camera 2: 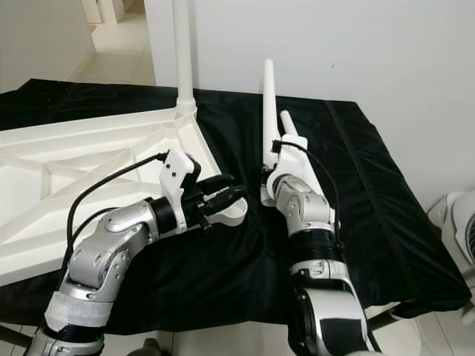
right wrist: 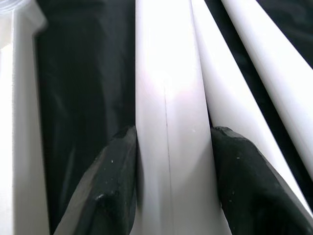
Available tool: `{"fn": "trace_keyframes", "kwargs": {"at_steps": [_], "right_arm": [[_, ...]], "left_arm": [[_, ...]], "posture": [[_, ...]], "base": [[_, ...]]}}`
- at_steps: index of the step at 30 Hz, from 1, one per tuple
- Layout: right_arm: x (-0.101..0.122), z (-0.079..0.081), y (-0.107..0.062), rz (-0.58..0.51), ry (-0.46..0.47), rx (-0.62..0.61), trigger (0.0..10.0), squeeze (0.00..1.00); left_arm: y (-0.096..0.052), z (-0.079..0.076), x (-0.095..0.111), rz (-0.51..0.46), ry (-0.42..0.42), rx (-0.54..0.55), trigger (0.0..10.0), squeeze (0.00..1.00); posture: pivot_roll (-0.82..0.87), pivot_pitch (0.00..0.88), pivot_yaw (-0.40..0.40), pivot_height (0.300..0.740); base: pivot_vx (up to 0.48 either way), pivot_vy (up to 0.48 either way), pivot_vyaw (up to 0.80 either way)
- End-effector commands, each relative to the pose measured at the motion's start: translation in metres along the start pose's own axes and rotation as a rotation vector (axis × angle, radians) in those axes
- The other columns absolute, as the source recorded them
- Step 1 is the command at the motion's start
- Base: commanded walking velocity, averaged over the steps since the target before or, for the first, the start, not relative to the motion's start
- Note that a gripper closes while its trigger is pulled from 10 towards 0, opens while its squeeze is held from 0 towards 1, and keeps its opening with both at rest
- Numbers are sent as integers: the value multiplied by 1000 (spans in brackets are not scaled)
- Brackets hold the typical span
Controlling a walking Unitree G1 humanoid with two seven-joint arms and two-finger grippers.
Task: Building children table
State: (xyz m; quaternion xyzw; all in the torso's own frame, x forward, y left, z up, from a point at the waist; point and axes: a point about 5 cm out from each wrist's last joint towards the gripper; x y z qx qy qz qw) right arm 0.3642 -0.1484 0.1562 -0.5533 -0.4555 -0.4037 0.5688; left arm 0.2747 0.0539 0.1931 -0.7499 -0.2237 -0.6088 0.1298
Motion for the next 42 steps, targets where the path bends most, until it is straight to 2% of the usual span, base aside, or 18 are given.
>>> {"fn": "trace_keyframes", "kwargs": {"at_steps": [1,2,3,4,5,12,16,17,18,19,23,30,38,42], "right_arm": [[10,1,-5,-111,-4,29,10000,0],[10,1,-5,-111,-4,29,10000,0],[11,1,-8,-152,-11,43,10000,0],[11,1,-8,-152,-11,43,10000,0],[12,1,-12,-215,-8,46,10000,0],[19,1,-26,-399,14,113,10000,0],[21,1,-29,-430,27,135,10000,0],[26,1,-36,-500,34,159,10000,0],[30,2,-44,-569,30,187,10000,0],[34,3,-50,-626,17,212,10000,0],[35,7,-59,-695,-5,258,10000,0],[28,11,-68,-729,-29,299,10000,0],[22,10,-70,-722,-63,309,10000,0],[14,6,-72,-709,-79,313,10000,0]], "left_arm": [[1,6,0,-14,-27,78,10000,0],[1,6,0,-14,-27,78,10000,0],[1,6,0,-15,-36,73,10000,565],[1,6,0,-15,-36,73,10000,565],[2,6,1,-16,-47,55,10000,1000],[14,9,6,-19,-57,22,10000,1000],[15,10,7,-21,-60,14,10000,1000],[19,9,10,-24,-68,4,10000,1000],[24,8,13,-22,-81,-2,10000,949],[28,7,15,-17,-100,-10,10000,16],[32,6,18,-14,-140,-21,10000,0],[37,9,29,1,-218,-32,10000,0],[33,14,36,-8,-207,-30,10000,0],[26,21,44,-12,-202,-21,10000,0]], "posture": [[95,11,-37,740],[95,11,-37,740],[93,10,-35,740],[93,10,-35,740],[92,9,-32,740],[76,0,-10,740],[74,1,-8,740],[64,0,2,740],[64,0,3,740],[64,0,3,740],[61,0,5,740],[57,0,8,740],[55,0,11,740],[52,0,12,740]], "base": [[0,0,0],[0,0,0],[0,0,0],[0,0,0],[0,0,0],[0,0,0],[0,0,0],[0,0,0],[0,0,0],[0,0,0],[0,0,0],[0,0,0],[0,0,0],[0,0,0]]}}
Point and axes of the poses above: a point about 5 cm out from each wrist's last joint towards the gripper, its own y axis pointing out of the wrist towards the gripper, its own x axis along the axis of the wrist's last joint, z = x × y, and after that the axes turned 12 degrees about -y, right-handed
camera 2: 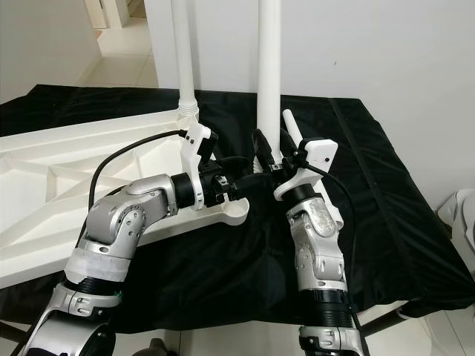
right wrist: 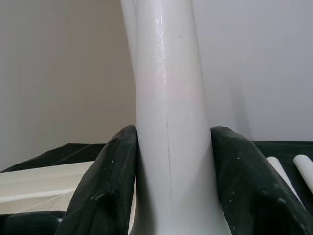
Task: Building children table
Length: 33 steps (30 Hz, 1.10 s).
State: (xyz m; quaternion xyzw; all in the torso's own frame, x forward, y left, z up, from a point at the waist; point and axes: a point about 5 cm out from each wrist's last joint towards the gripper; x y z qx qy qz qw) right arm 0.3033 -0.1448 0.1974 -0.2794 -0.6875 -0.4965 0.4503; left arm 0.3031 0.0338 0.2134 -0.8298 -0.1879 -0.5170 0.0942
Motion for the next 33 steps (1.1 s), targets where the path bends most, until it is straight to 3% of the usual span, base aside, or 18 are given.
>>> {"fn": "trace_keyframes", "kwargs": {"at_steps": [1,4,8,21,28,31,33], "right_arm": [[-6,1,-10,20,-18,30,10000,0],[-6,0,-11,19,-20,30,10000,0],[-12,-13,-18,51,-48,-53,10000,0],[-11,-26,-17,43,-33,-139,10000,0],[-11,-9,-17,29,-62,-11,10000,0],[-11,7,-15,19,-86,110,10000,0],[-11,7,-15,19,-86,110,10000,0]], "left_arm": [[-10,4,25,-86,41,48,10000,0],[-11,4,25,-84,36,49,10000,0],[-24,8,35,-92,36,50,10000,0],[-33,8,40,-64,61,24,10000,0],[-32,10,42,-70,50,36,10000,0],[-25,11,48,-76,31,44,10000,0],[-25,11,48,-76,31,44,10000,0]], "posture": [[52,0,12,740],[52,0,12,740],[53,0,11,740],[55,0,10,740],[61,3,8,740],[67,9,7,740],[67,9,7,740]], "base": [[0,0,0],[0,0,0],[0,0,0],[0,0,0],[0,0,0],[0,0,0],[0,0,0]]}}
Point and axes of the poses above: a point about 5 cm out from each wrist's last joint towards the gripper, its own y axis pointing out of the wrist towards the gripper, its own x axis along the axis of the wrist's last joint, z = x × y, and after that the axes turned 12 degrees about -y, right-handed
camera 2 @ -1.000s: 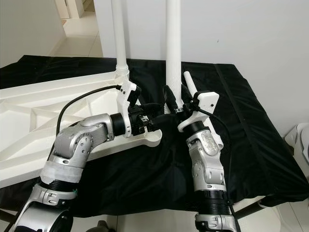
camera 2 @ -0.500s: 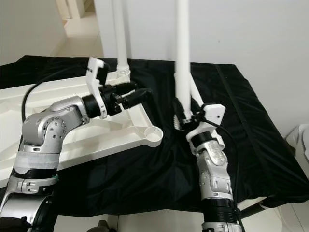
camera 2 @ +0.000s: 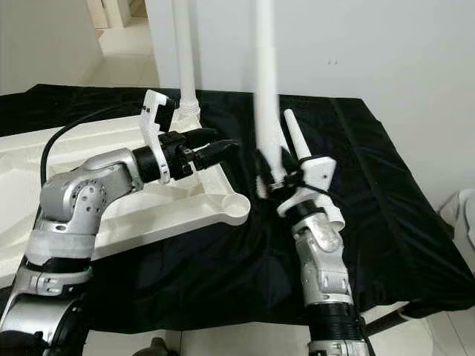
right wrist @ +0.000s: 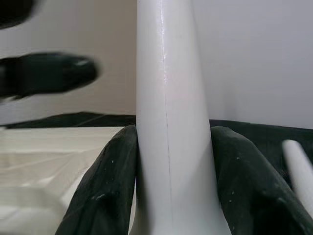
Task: Building children table
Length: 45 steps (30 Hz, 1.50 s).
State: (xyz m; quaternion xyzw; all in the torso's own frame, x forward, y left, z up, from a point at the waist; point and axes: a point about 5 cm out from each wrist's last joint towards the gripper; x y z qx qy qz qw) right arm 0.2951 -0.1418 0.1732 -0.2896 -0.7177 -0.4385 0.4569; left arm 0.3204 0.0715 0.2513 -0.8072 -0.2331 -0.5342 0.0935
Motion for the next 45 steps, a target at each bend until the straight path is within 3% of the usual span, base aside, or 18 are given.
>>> {"fn": "trace_keyframes", "kwargs": {"at_steps": [1,7,20,35,36,37,45], "right_arm": [[6,1,1,-34,-37,24,10000,0],[5,9,5,-35,-39,64,10000,0],[1,13,-1,-26,-70,83,10000,0],[-8,24,-24,23,-109,75,10000,0],[-8,24,-25,26,-111,72,10000,0],[-8,24,-25,26,-118,67,10000,0],[-7,19,-19,16,-134,38,10000,0]], "left_arm": [[4,2,0,9,-23,4,10000,0],[18,1,-1,28,-31,19,10000,0],[40,10,9,-29,-58,121,10000,0],[45,14,40,-31,-56,125,10000,0],[45,14,40,-23,-68,121,6431,0],[46,12,38,-8,-77,105,0,0],[49,7,32,27,-87,74,0,0]], "posture": [[67,8,7,740],[67,10,8,740],[70,17,8,740],[61,17,32,740],[61,17,32,740],[60,16,38,740],[65,13,33,740]], "base": [[0,0,0],[0,0,0],[0,0,0],[0,0,0],[0,0,0],[0,0,0],[0,0,0]]}}
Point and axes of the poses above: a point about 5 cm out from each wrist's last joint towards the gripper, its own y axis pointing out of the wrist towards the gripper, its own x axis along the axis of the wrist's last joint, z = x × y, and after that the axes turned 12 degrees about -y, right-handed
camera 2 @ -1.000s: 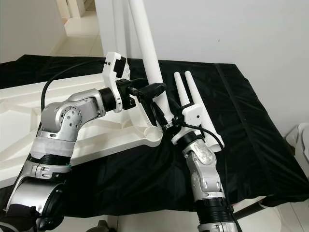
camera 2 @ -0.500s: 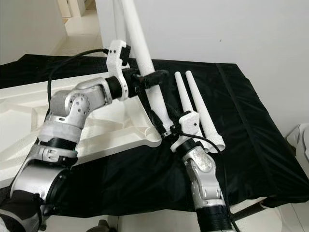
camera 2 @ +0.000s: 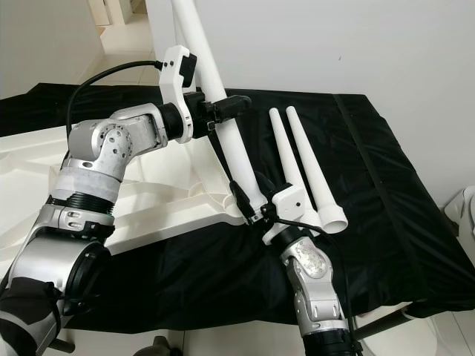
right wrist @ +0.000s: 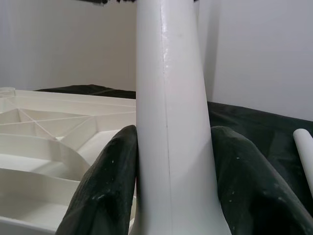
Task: Building children table
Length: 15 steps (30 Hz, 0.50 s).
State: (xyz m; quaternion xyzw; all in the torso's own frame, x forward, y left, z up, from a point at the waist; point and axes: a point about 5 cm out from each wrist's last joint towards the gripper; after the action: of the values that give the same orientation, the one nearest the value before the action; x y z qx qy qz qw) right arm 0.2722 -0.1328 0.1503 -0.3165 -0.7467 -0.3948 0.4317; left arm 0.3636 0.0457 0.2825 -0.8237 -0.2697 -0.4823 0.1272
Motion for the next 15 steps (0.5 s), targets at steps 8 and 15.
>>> {"fn": "trace_keyframes", "kwargs": {"at_steps": [8,15], "right_arm": [[5,-4,7,-16,-30,-15,10000,0],[7,-14,14,4,-35,-68,10000,1000]], "left_arm": [[3,-6,-1,33,5,-45,0,0],[3,-8,8,-1,29,-17,10000,0]], "posture": [[71,11,23,740],[68,6,14,740]], "base": [[0,0,0],[0,0,0]]}}
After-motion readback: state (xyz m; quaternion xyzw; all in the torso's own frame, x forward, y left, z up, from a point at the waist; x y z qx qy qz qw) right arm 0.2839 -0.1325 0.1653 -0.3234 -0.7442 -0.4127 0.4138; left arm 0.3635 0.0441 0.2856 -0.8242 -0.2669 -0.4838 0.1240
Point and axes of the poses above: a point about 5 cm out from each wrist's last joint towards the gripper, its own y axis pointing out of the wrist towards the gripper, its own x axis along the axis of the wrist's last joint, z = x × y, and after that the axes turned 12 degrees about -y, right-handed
